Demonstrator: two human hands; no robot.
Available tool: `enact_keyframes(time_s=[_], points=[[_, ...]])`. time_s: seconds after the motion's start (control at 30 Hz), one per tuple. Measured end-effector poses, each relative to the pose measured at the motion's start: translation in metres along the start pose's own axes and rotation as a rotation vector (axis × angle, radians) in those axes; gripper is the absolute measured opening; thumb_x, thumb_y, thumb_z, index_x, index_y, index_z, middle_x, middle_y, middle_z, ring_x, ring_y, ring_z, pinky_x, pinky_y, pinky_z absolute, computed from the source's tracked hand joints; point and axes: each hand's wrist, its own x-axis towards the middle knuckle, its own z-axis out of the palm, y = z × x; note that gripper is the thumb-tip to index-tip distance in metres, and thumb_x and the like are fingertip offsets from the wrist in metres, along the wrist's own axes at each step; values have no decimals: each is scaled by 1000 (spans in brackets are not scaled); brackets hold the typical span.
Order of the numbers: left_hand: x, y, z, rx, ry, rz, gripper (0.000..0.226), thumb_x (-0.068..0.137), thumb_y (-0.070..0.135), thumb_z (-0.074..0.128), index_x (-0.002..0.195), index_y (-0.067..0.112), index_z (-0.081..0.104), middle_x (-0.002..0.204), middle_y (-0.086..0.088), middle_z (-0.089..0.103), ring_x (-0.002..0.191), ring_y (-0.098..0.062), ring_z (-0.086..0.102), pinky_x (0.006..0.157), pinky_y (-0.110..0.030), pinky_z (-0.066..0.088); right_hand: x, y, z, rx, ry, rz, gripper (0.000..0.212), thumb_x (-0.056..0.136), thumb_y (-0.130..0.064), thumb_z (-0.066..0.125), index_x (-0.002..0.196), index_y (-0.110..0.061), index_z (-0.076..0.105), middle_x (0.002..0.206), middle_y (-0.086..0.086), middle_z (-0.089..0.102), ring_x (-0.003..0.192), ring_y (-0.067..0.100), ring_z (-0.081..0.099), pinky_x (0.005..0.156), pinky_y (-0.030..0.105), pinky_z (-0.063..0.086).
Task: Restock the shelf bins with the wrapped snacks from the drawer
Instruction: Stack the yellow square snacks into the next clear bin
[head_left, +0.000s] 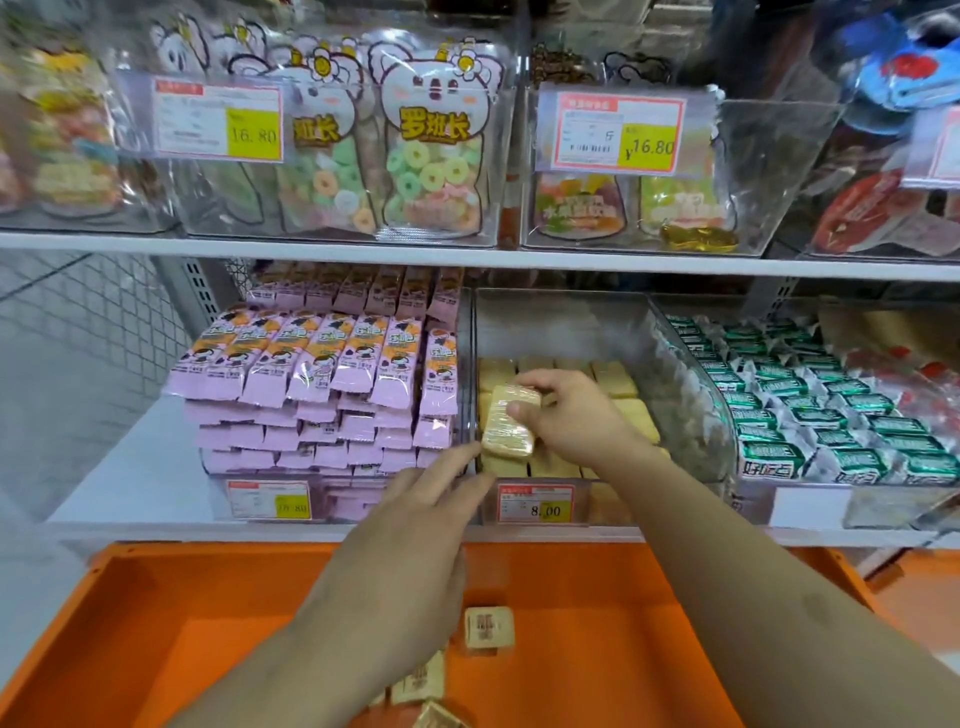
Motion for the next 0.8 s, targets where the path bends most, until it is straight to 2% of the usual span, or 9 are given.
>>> enact_keyframes(time_s=[0.1,0.2,0.3,0.4,0.47,0.53,0.67,0.73,0.8], points=[[1,-1,2,15,2,-11,70,102,22,51,161,41,18,164,30,-11,152,-6,11,121,-31,35,4,-7,7,-108,43,-19,52,96,-39,74,145,-38,58,147,1,54,135,23,54,115,42,44],[2,-2,3,26,-7,-11,70,103,23,51,161,42,16,164,29,-13,152,-7,11,121,-32,36,5,-8,2,-115,-2,-29,58,93,-37,78,147,-35,56,149,-2,54,137,19,53,114,36,44],[-1,-1,2,41,-29,10,70,103,21,49,160,44,14,162,32,-21,150,-9,11,116,-31,42,1,-8,-10,-143,-57,-60,56,83,-32,87,134,-38,63,138,-7,55,126,14,56,102,28,44],[-3,-1,3,76,-66,47,72,104,19,47,160,45,10,160,34,-27,146,-9,11,116,-31,41,-3,-5,-13,-188,-74,-129,38,81,-24,90,111,-39,73,117,-14,57,99,8,61,94,31,53],[-4,-2,7,106,-83,52,77,104,19,48,161,45,4,161,33,-27,146,-9,11,119,-34,37,-8,-6,-11,-241,-67,-175,27,86,-16,82,104,-36,79,111,-17,65,92,4,61,97,32,55],[-4,-5,10,125,-96,48,83,102,18,50,162,45,-1,161,34,-27,146,-8,11,119,-36,38,-11,-10,-10,-314,-40,-208,22,93,-17,73,105,-33,82,113,-16,72,101,3,63,102,31,54],[-4,-8,15,119,-115,54,89,100,15,51,162,44,-6,161,35,-23,147,-10,13,120,-37,36,-13,-17,-8,-445,-43,-200,23,98,-38,58,107,-33,79,116,-13,75,114,15,66,98,41,57],[-3,-9,18,111,-117,50,92,99,13,52,162,44,-7,160,37,-25,148,-12,14,121,-39,36,-11,-17,-7,-525,-79,-166,35,100,-50,52,127,-38,70,134,-14,69,129,20,59,105,45,53],[-2,-10,20,106,-122,49,92,99,12,52,162,45,-7,159,39,-26,150,-15,15,122,-39,36,-7,-13,-3,-593,-156,-137,51,102,-57,46,151,-41,50,159,-15,48,148,23,41,118,49,40]])
